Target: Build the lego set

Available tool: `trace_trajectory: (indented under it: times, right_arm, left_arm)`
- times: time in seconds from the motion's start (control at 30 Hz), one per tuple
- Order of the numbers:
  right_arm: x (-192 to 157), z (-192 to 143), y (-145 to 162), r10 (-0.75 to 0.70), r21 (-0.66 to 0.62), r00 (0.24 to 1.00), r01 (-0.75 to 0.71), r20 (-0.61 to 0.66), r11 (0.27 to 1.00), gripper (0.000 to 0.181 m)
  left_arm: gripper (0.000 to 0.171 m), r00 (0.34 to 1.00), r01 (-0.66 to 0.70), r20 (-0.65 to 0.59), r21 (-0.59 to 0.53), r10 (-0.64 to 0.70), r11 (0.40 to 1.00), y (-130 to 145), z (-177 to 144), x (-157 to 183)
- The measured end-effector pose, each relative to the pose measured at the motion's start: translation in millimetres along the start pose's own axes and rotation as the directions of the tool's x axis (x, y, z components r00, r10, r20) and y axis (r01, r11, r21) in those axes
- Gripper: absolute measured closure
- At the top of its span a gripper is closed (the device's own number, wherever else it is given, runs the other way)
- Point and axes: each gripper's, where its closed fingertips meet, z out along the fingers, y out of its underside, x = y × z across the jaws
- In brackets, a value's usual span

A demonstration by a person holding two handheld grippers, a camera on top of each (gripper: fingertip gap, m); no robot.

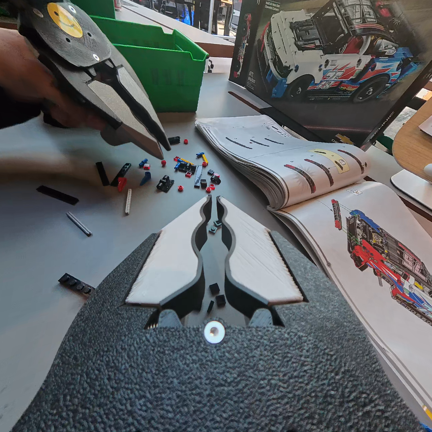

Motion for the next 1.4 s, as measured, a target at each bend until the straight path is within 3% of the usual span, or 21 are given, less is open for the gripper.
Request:
trace_trajectory:
  times: [0.27, 0.37, 0.43, 0.77, 0.93, 1.17, 1.4]
  right_arm:
    - [-0.2, 1.2, 1.1, -0.006, -0.009, 1.0, 0.006, -0.003, 1.0, 0.179]
    - [0.2, 0.7, 0.6, -0.002, -0.004, 1.0, 0.002, -0.004, 1.0, 0.179]
    - [-0.2, 1.4, 1.3, 0.0, -0.009, 1.0, 0.0, 0.003, 1.0, 0.179]
    - [-1.4, 2.4, 2.4, -0.005, -0.016, 1.0, 0.005, 0.008, 1.0, 0.179]
    - [-1.9, 2.9, 2.8, -0.009, -0.019, 1.0, 0.009, 0.008, 1.0, 0.179]
    - [-2.6, 2.3, 2.2, -0.022, -0.014, 1.0, 0.023, 0.002, 1.0, 0.179]
    - [-3.1, 1.8, 1.9, -0.032, -0.011, 0.999, 0.032, -0.003, 0.999, 0.179]
  left_arm:
    - [0.155, 0.983, 0.075, 0.167, 0.048, -0.082, 0.996, -9.7, -10.8, -37.0]
    - [0.159, 0.951, 0.182, 0.238, 0.081, -0.197, 0.98, -10.0, -24.0, -59.2]
    - [0.171, 0.912, 0.259, 0.309, 0.072, -0.269, 0.963, -0.8, -32.9, -75.7]
    - [0.164, 0.82, 0.355, 0.485, -0.017, -0.303, 0.935, 48.3, -61.3, -90.7]
    - [0.161, 0.862, 0.346, 0.409, -0.043, -0.299, 0.937, 52.2, -61.7, -69.1]
    - [0.155, 0.977, 0.202, 0.08, -0.081, -0.195, 0.976, 44.7, -55.3, -9.2]
    - [0.15, 0.993, 0.084, -0.08, -0.037, -0.086, 0.996, 20.4, -22.1, 31.7]
